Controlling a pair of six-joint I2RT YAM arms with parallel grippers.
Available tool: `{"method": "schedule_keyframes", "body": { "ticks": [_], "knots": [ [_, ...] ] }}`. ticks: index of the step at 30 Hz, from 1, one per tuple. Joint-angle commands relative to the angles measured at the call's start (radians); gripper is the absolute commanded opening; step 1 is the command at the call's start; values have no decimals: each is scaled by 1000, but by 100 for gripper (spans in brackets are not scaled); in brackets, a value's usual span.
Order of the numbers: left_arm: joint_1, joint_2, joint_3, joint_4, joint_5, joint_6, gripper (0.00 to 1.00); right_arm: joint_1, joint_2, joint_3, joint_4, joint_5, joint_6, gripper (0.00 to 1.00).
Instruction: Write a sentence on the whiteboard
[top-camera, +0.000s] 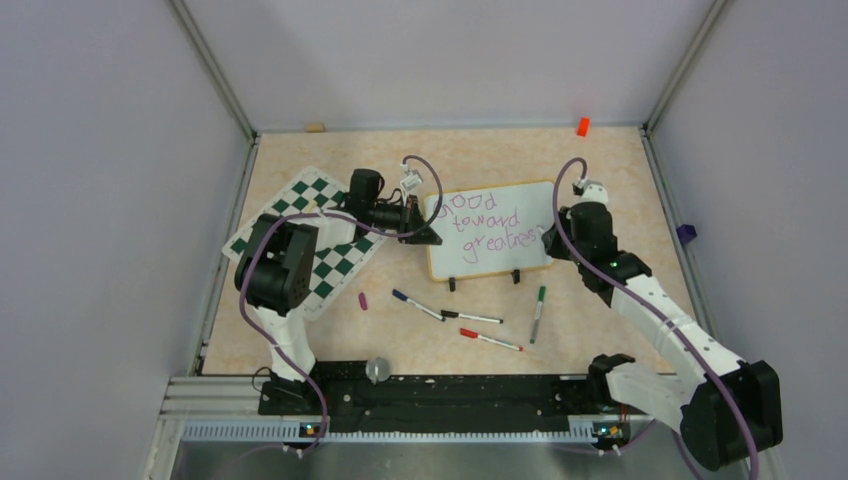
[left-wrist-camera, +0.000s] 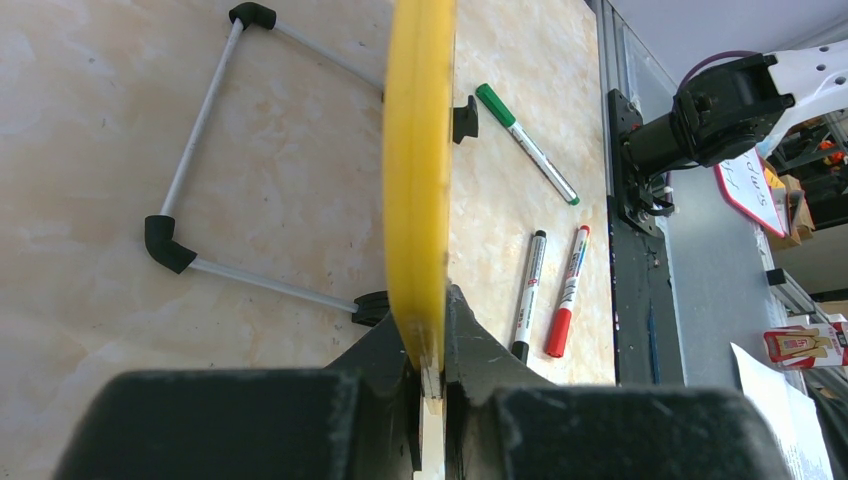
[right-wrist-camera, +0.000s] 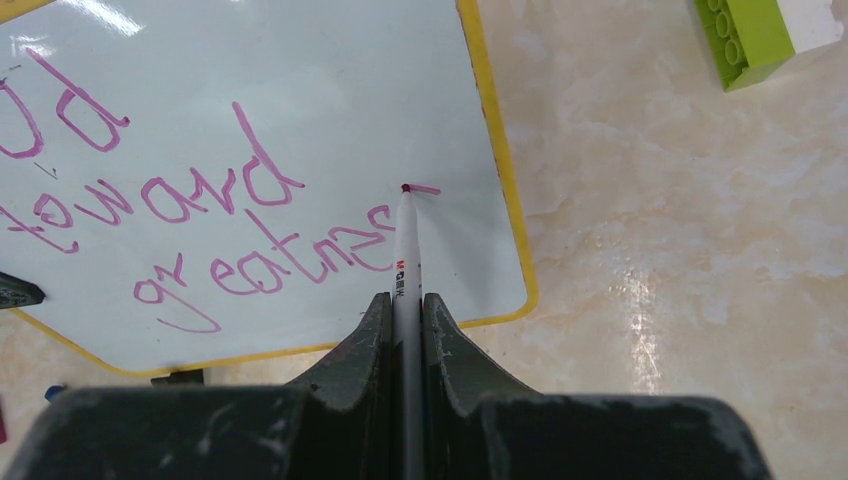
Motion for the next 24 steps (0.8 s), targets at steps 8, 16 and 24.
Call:
{"method": "schedule_keyframes", "body": {
  "ticks": [8, 16, 24],
  "knots": [
    [-14, 14, -6, -19, -57, 65, 0, -9, -50, -45, -5, -12, 7, 0],
    [-13, 12, -7, -19, -57, 65, 0, -9, -60, -35, -21, 67, 24, 0],
    [-14, 14, -6, -19, -56, 65, 0, -10, -43, -29, -44, 80, 29, 0]
  ]
}}
